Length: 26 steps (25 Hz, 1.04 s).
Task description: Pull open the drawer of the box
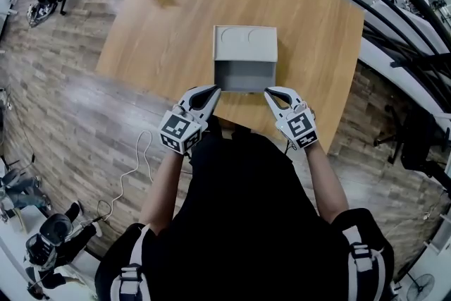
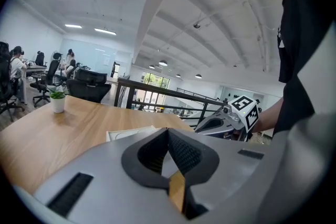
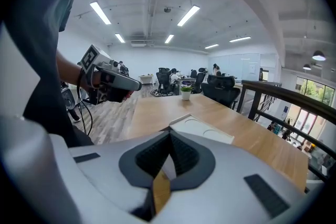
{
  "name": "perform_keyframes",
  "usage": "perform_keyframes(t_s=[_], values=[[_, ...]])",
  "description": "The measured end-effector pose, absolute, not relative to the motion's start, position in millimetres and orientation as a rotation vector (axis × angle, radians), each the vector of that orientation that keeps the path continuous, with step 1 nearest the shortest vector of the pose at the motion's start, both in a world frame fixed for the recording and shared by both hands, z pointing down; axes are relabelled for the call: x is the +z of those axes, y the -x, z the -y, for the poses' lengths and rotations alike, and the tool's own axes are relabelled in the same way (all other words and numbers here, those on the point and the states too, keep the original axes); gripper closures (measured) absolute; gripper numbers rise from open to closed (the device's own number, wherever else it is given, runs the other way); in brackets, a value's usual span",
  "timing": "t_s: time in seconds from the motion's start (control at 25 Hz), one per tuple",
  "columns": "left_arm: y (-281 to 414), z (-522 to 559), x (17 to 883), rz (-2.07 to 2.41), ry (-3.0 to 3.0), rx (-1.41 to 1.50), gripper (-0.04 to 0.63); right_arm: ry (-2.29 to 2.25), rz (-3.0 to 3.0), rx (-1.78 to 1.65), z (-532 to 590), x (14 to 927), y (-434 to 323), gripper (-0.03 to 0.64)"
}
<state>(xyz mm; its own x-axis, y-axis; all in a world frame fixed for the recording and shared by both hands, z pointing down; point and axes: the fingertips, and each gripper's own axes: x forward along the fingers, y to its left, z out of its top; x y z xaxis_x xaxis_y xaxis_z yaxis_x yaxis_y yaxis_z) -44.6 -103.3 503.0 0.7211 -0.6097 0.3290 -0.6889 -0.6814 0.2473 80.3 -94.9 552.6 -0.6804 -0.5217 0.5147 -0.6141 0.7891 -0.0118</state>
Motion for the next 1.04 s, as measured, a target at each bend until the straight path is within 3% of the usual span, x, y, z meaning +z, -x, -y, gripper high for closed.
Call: perform_keyframes(t_s=[1.04], values=[[40,93,507,1.044,-2.547,0.308,0.574,-0.869,2.51,0.201,97,546,-69,0.592]])
